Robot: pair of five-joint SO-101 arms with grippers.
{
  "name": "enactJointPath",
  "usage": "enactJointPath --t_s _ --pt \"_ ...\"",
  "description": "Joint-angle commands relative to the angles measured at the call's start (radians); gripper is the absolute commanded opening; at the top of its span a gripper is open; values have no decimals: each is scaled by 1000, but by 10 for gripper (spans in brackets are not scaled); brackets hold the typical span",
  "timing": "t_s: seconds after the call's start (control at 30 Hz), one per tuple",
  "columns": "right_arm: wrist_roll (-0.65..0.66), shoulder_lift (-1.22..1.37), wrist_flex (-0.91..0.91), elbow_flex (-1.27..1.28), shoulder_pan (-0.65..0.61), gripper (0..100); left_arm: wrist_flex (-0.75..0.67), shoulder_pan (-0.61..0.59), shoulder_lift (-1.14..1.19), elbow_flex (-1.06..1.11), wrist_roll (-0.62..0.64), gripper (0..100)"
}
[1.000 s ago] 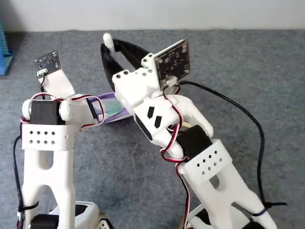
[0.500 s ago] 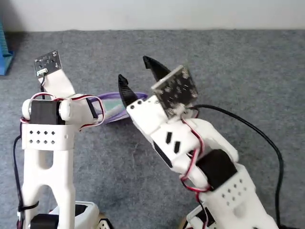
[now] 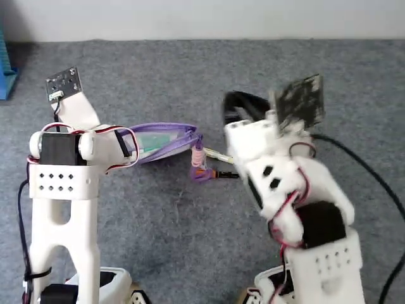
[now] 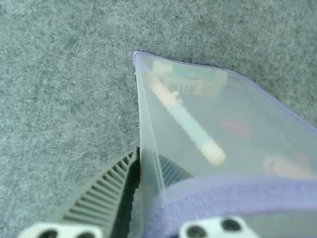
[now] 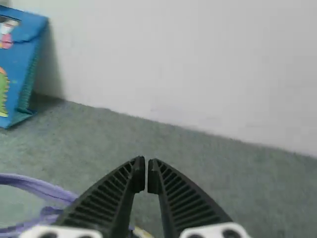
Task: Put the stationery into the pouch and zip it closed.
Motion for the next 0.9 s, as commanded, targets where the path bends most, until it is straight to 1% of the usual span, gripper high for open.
enactJointPath --t_s 0.0,0.1,0.17,0.33,0.4,0.53,0.6,0.67,0.77,0.87 --pt "-40 148 124 -5 139 29 28 -9 26 -4 12 12" --pt "-35 309 211 -8 196 29 28 -9 26 -4 12 12" --pt "-34 415 251 -9 211 30 28 -9 26 -4 12 12" --pt "48 633 266 -43 208 32 28 -11 26 -2 12 12" --pt "58 707 266 -104 208 60 29 -11 23 -2 12 12" --pt "127 851 298 -236 209 175 29 -11 20 -2 12 12" --pt "143 915 325 -290 208 209 29 -11 20 -2 12 12" --pt "160 970 358 -338 206 210 29 -11 20 -2 12 12" --pt "232 1044 417 -413 196 210 29 -11 21 -2 12 12" --pt "273 1095 435 -470 176 211 29 -11 26 -2 12 12"
